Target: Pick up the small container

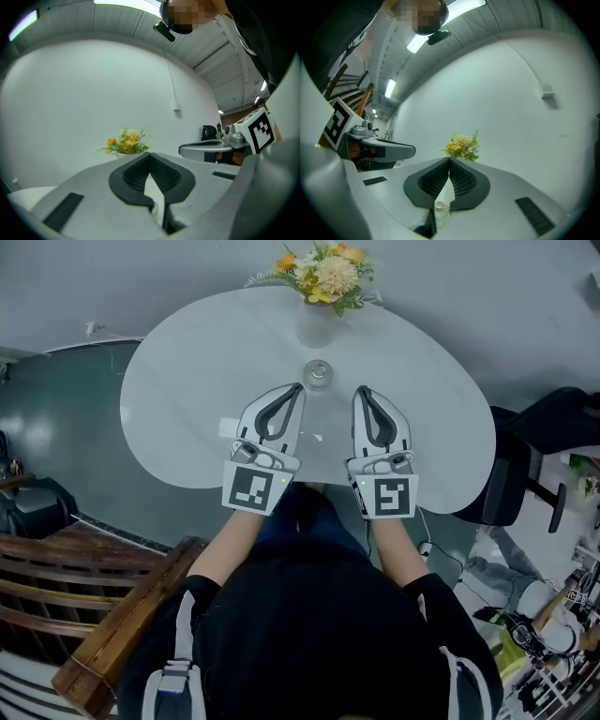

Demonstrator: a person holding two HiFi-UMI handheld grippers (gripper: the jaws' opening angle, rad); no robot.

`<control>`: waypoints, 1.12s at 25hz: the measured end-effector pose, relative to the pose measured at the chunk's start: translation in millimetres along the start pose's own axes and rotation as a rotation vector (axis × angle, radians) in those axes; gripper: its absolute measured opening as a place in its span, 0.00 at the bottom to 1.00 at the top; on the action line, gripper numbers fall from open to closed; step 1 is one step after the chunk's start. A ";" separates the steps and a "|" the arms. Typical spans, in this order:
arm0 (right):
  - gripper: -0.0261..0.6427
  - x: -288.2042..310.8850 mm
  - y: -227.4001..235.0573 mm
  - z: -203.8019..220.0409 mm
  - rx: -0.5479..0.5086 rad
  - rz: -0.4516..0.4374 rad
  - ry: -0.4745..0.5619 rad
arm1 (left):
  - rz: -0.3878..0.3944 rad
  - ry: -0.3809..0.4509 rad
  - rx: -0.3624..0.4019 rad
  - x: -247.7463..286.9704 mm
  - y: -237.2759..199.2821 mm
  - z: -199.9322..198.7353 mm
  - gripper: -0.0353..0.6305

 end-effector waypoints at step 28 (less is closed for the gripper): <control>0.07 14.2 3.0 102.0 0.034 -0.002 -0.160 | 0.047 -0.114 -0.060 32.0 -18.6 113.9 0.08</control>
Point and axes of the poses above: the fingertips, and each gripper's own axes: x forward along the fingers, y to its right, z out of its underside, the point moved 4 cm from there along -x, backward along the fingers, and after that the axes turned 11 degrees about y, right-handed, at the moved point
